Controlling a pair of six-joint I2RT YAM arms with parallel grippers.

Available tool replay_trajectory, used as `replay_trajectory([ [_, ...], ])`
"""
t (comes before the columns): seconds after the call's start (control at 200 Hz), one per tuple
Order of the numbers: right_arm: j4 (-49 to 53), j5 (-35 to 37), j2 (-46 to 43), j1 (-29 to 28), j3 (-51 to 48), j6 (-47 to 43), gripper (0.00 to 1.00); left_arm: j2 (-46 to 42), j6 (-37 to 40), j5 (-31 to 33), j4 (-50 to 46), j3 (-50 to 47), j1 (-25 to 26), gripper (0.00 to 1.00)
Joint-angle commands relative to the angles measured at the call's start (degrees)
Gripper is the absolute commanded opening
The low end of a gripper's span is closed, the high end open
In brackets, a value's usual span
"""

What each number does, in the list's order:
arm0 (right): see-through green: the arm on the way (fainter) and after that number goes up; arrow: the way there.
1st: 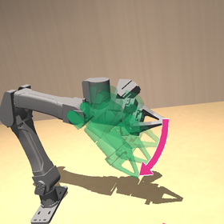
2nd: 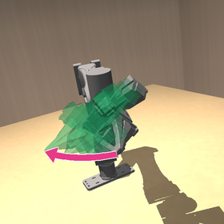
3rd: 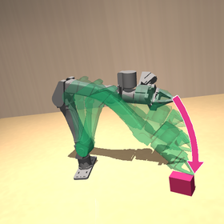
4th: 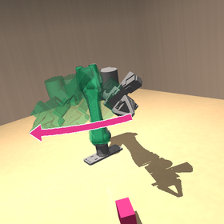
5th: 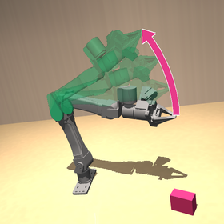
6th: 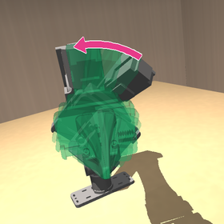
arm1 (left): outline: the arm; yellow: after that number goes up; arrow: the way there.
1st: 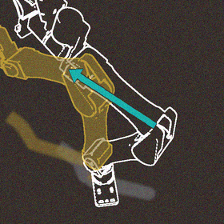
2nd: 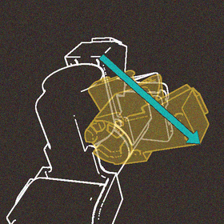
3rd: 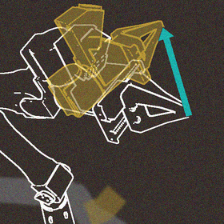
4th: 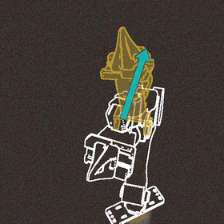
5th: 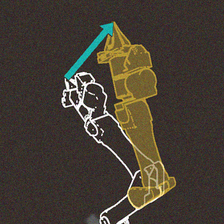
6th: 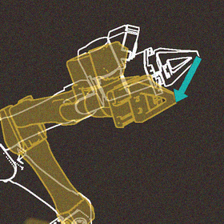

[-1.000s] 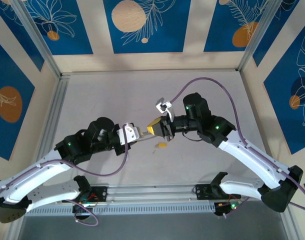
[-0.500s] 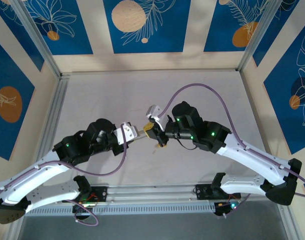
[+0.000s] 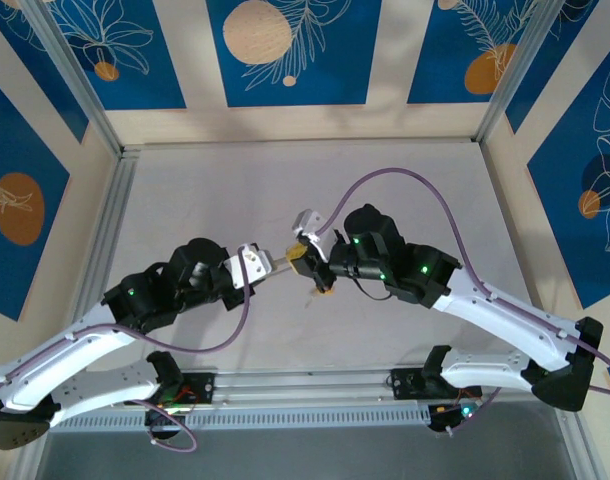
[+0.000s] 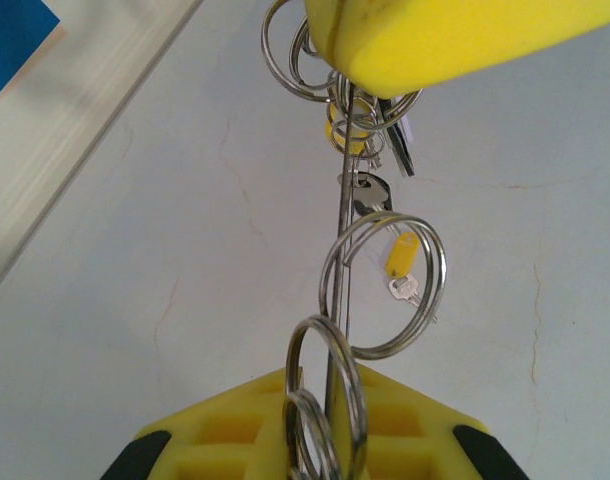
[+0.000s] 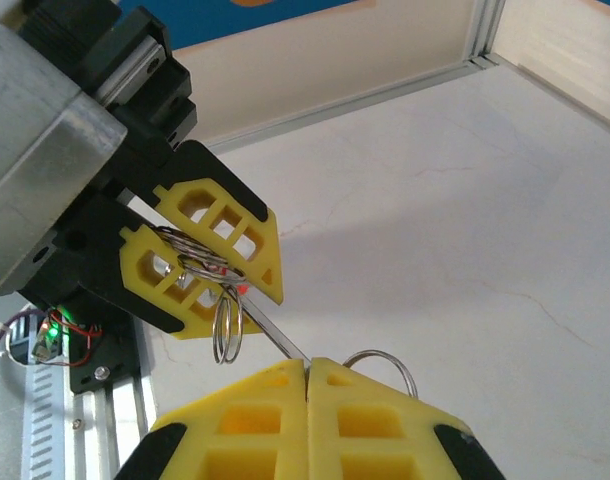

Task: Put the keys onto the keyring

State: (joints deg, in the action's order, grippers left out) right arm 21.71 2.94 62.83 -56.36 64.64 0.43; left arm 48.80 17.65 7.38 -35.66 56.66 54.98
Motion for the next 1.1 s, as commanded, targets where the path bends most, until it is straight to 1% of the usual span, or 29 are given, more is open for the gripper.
replay_trajectory([
  [0.0,2.1,-5.0,-2.4,1.2,-2.9,1.5,0.04,-1.9,-2.2,5.6,2.5,1.3,-1.0,0.0],
  [0.035,1.2,-6.2,-2.9,1.8,-3.7,2.0,0.08,-1.9,-2.2,5.6,2.5,1.3,-0.9,0.0],
  [0.15,-1.1,-8.2,-3.9,3.1,-5.6,2.9,0.12,-1.7,-2.1,5.1,2.5,1.4,-0.9,0.0],
  [0.265,-2.3,-9.2,-4.1,3.5,-6.3,3.1,0.21,-1.6,-2.2,4.8,2.3,1.8,-0.9,0.0],
  [0.44,-2.5,-8.7,-4.4,3.5,-6.4,3.2,0.23,-1.6,-2.2,4.5,2.2,1.9,-0.9,0.0],
  [0.62,-4.3,-9.5,-4.6,3.6,-8.1,5.7,0.28,-1.9,-2.7,4.3,1.9,2.1,-0.9,0.0],
  [0.72,-9.5,-13.0,-5.2,4.4,-11.6,9.9,0.32,-2.6,-2.8,3.7,2.1,2.1,-0.9,0.0],
  [0.805,-13.3,-15.0,-5.5,5.1,-13.4,13.0,0.34,-2.9,-2.7,3.0,2.0,2.1,-0.9,0.0],
  [0.94,-20.5,-18.2,-6.7,6.3,-16.5,16.9,0.32,-3.3,-2.7,2.1,2.2,1.4,-0.9,0.0],
  [1.095,-33.5,-21.5,-9.6,6.7,-22.7,21.5,0.3,-4.7,-2.7,0.9,3.4,0.2,-0.9,0.0],
])
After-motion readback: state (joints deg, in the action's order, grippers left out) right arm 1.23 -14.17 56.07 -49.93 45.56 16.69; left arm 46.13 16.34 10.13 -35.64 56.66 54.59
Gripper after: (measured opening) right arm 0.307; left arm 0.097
